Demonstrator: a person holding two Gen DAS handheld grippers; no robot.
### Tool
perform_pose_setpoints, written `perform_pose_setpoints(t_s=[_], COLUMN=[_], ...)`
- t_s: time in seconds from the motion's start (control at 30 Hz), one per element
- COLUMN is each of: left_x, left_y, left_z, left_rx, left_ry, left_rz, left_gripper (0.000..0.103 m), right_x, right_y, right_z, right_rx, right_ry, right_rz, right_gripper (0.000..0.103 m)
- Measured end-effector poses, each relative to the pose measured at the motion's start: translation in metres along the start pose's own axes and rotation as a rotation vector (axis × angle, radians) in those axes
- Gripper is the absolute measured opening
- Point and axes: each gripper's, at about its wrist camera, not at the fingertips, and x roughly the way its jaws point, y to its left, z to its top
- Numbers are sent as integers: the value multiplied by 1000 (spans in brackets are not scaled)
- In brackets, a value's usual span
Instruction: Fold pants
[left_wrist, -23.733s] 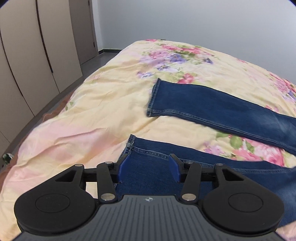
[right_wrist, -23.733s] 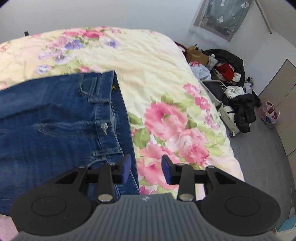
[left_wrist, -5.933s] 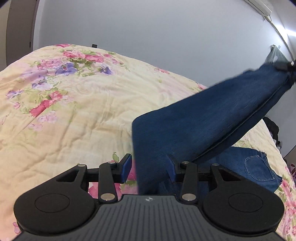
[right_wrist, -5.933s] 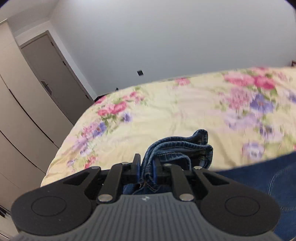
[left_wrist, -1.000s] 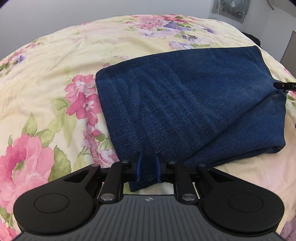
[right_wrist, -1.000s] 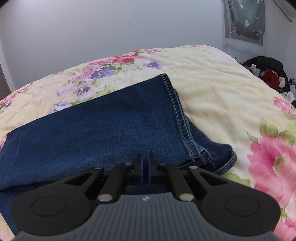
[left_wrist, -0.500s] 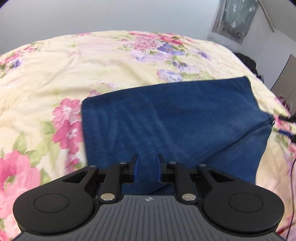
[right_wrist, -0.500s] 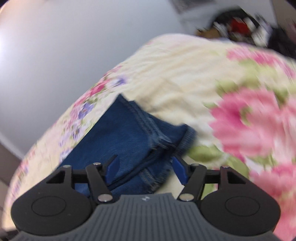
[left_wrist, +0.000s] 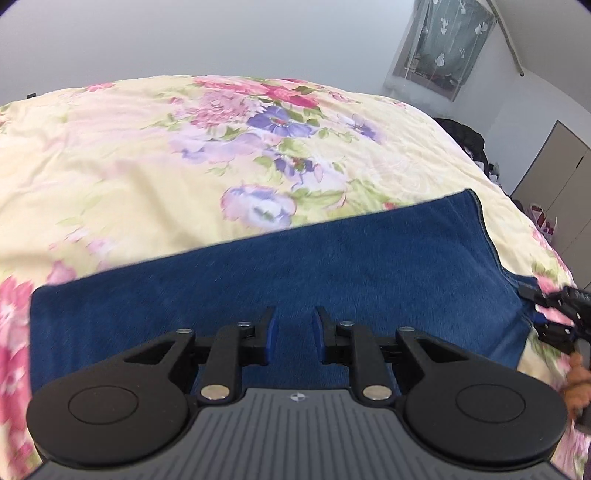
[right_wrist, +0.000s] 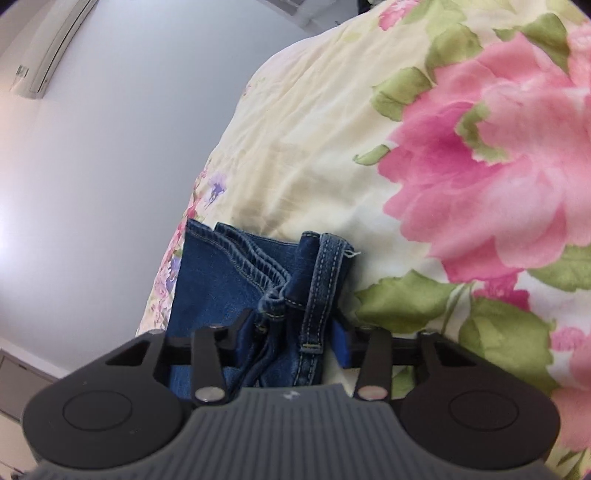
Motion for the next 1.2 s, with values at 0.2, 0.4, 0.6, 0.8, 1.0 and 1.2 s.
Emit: perform_pose_setpoints(t_s=[0.2, 0.4, 0.6, 0.8, 1.0, 1.2], left_x=[55, 87, 68, 34, 17, 16], left_y=[2, -5, -19, -41, -73, -91], left_z=[25, 23, 18, -12, -45, -60], left_rx=[-85, -71, -39, -90, -70, -32], left_ry=[-15, 18, -18, 11, 34, 48], left_rz=[-9, 77, 111, 96, 116, 163], left_gripper=[23, 20, 20, 21, 21, 19], right_x=[-6, -1, 2, 10, 12, 16], right_y=[6, -1, -8, -5, -1, 1], right_z=[0, 1, 0, -2, -5, -4], right_rx=[-82, -61, 65, 110, 106, 76], right_ry=[14, 37, 68, 52, 46, 43], right_rz=[1, 7, 47, -1, -25, -42], right_gripper=[22, 29, 48, 43, 39, 36])
